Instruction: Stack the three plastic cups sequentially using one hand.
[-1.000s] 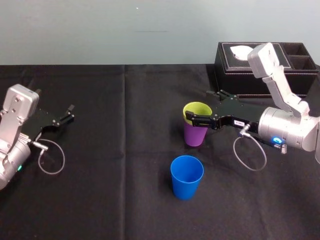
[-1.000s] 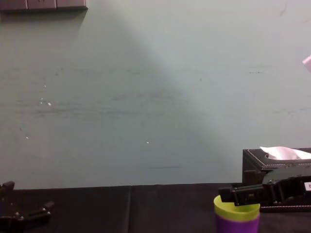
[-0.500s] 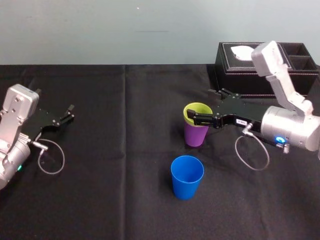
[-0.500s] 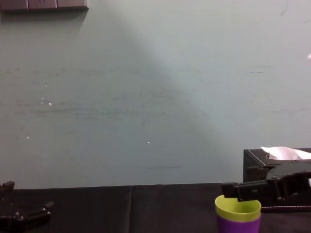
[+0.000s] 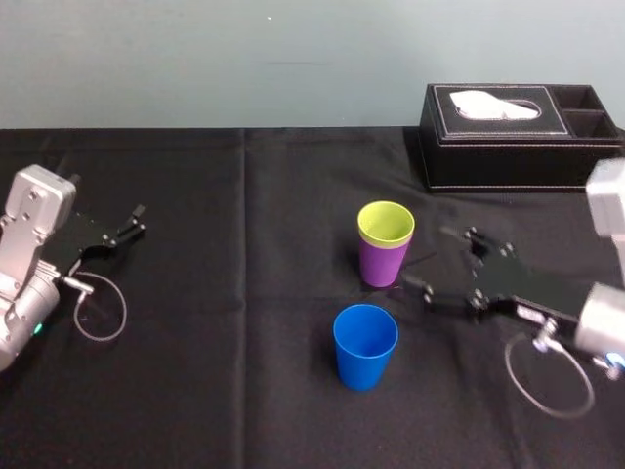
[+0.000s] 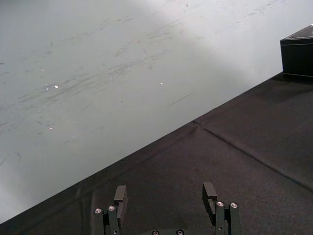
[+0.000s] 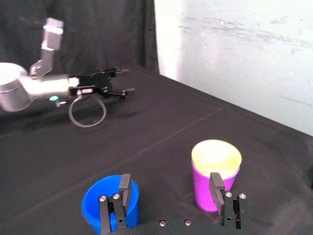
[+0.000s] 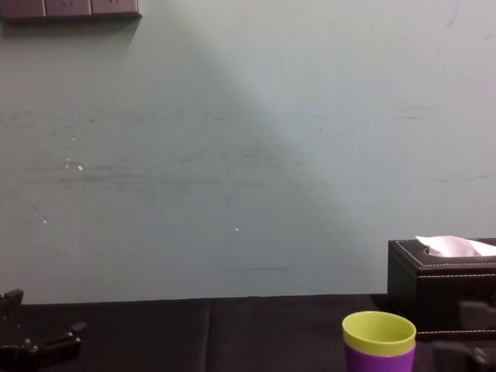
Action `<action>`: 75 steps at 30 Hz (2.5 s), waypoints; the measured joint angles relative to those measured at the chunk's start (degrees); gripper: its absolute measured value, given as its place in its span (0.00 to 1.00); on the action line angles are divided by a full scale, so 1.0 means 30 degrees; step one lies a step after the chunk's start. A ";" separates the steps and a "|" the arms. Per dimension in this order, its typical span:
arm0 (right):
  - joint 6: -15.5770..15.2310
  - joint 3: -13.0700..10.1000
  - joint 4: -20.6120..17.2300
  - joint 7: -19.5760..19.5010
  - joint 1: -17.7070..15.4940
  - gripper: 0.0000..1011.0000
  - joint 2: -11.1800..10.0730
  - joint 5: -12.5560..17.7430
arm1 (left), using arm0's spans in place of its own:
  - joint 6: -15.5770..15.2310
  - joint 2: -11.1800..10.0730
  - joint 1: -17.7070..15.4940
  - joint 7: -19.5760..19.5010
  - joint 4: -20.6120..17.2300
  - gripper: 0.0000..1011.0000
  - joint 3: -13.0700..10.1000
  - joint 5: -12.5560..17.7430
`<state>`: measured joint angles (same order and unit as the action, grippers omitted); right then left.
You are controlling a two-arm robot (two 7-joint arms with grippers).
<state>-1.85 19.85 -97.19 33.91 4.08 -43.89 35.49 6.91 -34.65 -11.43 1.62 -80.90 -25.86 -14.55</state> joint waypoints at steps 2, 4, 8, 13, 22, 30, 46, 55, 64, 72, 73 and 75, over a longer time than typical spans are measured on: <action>0.0691 -0.0282 -0.0262 0.0188 -0.0805 0.99 -0.0377 -0.0003 | 0.0001 0.0000 -0.0001 0.0000 0.0000 1.00 0.0000 0.0001; 0.1246 -0.0485 -0.0449 0.0339 -0.1514 0.99 -0.0708 -0.0116 | 0.0000 0.0000 0.0000 0.0000 0.0000 1.00 0.0000 0.0001; 0.1858 -0.0581 -0.0527 0.0770 -0.2296 0.99 -0.1014 -0.0453 | 0.0000 0.0000 -0.0001 0.0000 0.0000 1.00 0.0000 0.0001; 0.1996 -0.0366 -0.0457 0.1205 -0.2430 0.99 -0.1063 -0.0840 | 0.0000 0.0000 -0.0001 0.0000 0.0000 1.00 0.0001 0.0001; 0.1428 0.0947 0.0036 0.1731 -0.1546 0.99 -0.0614 -0.2249 | 0.0001 0.0000 -0.0002 0.0000 0.0000 1.00 0.0000 0.0001; 0.1061 0.1599 0.0708 0.2074 -0.0628 0.99 -0.0083 -0.2542 | 0.0000 0.0000 0.0000 0.0000 0.0000 1.00 0.0001 0.0001; 0.0551 0.2971 0.2082 0.2921 0.1419 0.99 0.0983 -0.2551 | 0.0000 0.0000 -0.0001 0.0000 0.0000 1.00 0.0000 0.0001; 0.0394 0.3469 0.2663 0.3220 0.2078 0.99 0.1451 -0.2423 | 0.0000 0.0000 -0.0001 0.0000 0.0000 1.00 0.0000 0.0001; 0.0405 0.3402 0.2578 0.3185 0.1985 0.92 0.1383 -0.2447 | 0.0000 0.0000 -0.0001 0.0000 0.0000 1.00 0.0001 0.0001; 0.0415 0.3370 0.2531 0.3154 0.1947 0.76 0.1353 -0.2460 | 0.0000 0.0000 -0.0001 0.0000 0.0000 1.00 0.0001 0.0002; 0.0416 0.3368 0.2528 0.3150 0.1944 0.76 0.1352 -0.2461 | 0.0000 0.0000 -0.0002 0.0000 -0.0001 1.00 0.0000 0.0001; 0.0417 0.3365 0.2518 0.3142 0.1939 0.74 0.1349 -0.2466 | 0.0000 0.0000 -0.0001 0.0000 0.0000 1.00 0.0000 0.0001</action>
<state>-0.60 29.94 -89.64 43.34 9.90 -39.84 28.10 6.91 -34.65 -11.43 1.62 -80.90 -25.86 -14.55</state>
